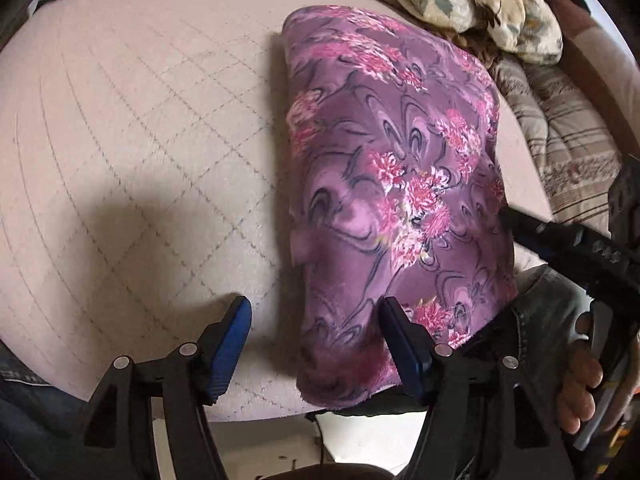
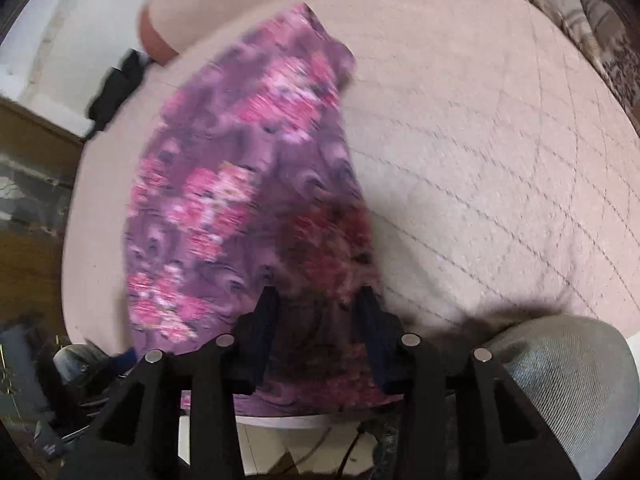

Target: Fold small clothes

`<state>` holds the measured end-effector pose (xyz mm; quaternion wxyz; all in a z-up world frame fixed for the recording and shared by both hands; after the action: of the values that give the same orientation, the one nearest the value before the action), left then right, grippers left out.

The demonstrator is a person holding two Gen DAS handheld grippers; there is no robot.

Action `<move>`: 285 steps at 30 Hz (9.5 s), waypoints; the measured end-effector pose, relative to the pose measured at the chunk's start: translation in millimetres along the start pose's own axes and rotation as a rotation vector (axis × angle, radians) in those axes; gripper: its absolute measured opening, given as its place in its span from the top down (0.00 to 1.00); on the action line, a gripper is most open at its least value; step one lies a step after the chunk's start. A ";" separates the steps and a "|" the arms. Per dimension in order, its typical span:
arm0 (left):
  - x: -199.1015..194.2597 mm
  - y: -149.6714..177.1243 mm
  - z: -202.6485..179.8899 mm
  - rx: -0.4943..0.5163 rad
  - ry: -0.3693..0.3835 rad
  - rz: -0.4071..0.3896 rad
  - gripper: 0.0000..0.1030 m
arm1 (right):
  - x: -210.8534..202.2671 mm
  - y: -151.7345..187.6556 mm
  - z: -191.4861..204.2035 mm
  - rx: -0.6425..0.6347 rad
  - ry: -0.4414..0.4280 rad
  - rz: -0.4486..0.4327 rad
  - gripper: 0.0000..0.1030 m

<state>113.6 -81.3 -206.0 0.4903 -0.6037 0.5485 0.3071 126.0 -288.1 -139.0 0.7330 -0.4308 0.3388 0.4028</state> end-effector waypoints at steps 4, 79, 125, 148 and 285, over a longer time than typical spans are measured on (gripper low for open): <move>-5.0 3.6 -4.2 0.008 0.048 -0.019 0.89 | -24.1 -5.1 -2.6 0.014 -0.110 -0.118 0.43; -11.7 -213.3 131.1 -0.225 0.146 -0.046 0.46 | 142.5 -168.8 56.1 0.057 -0.249 0.162 0.52; -31.1 -45.8 117.7 -0.173 0.040 -0.145 0.41 | 70.1 -4.8 41.3 0.018 -0.145 0.058 0.50; -42.9 -42.4 104.3 -0.107 -0.091 -0.226 0.70 | 65.6 -3.1 44.5 -0.007 -0.078 0.026 0.78; -92.5 8.5 64.4 -0.041 -0.322 -0.450 0.19 | -1.0 41.7 92.0 -0.171 0.140 -0.174 0.31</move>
<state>96.7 12.7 -145.4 0.6146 -0.6635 0.3095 0.2936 102.5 -192.4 -116.4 0.7005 -0.5465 0.3151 0.3338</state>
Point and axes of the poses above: each gripper's, at about its wrist camera, not at the fingertips, and x roughly the way its jaws point, z to its left, y to its underside, the point moved 2 cm from there along x, roughly the way its jaws point, and after that the axes turned 3 degrees about -x, right-handed, at the moved point
